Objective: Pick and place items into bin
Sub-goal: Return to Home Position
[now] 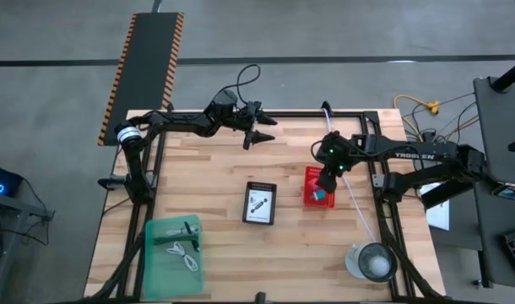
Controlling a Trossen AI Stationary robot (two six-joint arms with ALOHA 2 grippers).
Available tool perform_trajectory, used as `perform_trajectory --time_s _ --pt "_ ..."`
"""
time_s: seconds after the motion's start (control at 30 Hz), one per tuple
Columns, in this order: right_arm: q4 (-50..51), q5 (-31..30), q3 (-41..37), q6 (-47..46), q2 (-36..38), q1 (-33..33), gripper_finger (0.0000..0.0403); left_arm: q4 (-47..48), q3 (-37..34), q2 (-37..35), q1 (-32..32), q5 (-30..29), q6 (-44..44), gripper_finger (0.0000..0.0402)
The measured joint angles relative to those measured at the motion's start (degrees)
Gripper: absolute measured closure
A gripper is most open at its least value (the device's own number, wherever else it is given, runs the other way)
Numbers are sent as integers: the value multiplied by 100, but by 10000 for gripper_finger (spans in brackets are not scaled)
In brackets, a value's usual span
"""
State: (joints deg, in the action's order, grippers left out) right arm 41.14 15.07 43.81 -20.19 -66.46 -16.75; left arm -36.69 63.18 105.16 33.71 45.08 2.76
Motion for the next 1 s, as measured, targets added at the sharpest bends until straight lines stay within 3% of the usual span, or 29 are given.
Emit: perform_trajectory --time_s 0.27,0.47,0.57,0.7,1.0 --pt "-363 -24 0 160 13 -2 157 7 -94 -160 4 -56 -8 129" --pt "-856 -181 0 378 17 -2 171 390 -738 -955 4 -82 -170 242" --pt "-1343 -215 0 583 17 -2 175 629 -1409 -1725 -26 -340 -442 313" --pt "-2115 -216 2 736 16 0 177 613 -2556 -3043 -93 -1195 -615 389" --pt "-3302 -216 2 993 7 0 177 625 -4828 -6271 -94 -1458 -148 390"
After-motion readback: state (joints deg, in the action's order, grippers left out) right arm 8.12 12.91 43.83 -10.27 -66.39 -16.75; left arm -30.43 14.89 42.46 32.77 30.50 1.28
